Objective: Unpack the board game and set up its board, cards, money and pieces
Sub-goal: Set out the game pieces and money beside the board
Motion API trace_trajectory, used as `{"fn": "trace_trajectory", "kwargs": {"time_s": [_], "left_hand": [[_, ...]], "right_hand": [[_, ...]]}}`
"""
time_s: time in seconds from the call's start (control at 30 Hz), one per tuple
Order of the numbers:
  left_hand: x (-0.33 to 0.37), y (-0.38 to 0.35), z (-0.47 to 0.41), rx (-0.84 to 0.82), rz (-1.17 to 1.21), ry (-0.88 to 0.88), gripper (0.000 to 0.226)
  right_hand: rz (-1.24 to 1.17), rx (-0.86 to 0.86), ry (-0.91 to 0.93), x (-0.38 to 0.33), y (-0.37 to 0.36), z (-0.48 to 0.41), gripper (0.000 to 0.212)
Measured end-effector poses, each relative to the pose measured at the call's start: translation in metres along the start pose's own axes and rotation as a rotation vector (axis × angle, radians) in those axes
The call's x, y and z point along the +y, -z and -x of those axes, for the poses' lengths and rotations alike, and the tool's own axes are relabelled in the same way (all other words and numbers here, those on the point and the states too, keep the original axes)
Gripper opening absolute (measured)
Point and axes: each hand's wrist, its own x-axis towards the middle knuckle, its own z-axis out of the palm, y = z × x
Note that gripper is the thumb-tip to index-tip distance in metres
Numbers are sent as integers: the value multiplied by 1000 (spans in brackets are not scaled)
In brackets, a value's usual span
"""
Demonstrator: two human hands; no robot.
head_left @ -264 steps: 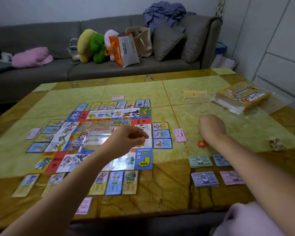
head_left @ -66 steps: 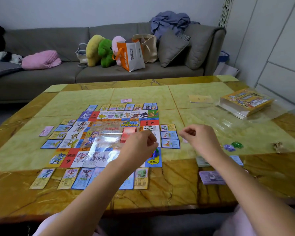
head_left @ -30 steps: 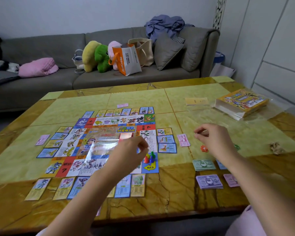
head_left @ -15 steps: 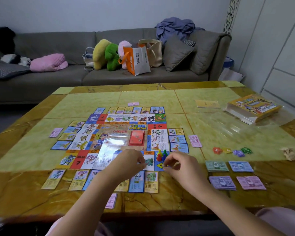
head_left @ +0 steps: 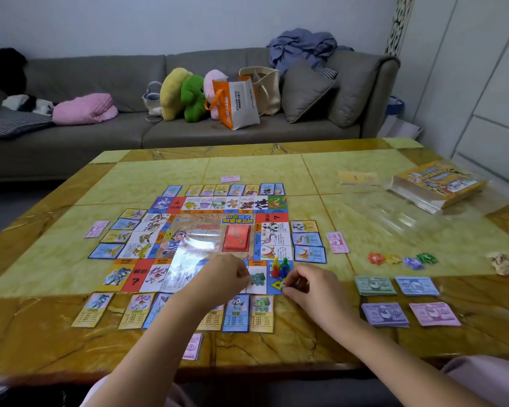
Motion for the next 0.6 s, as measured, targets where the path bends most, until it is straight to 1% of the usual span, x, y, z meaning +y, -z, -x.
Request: {"fn": "trace_trajectory", "kwargs": {"time_s": [0.37,0.53,0.6], "left_hand": [[-2,1,2,-29,32,-9,20],[-3,0,0,-30,15,-16,19],[-4,0,0,-35,12,-15,18]], "right_hand": [[29,-9,45,-3,0,0,15],[29,-18,54,-2,-3,-1,7],[14,-21,61,-1,-4,-1,8]]}}
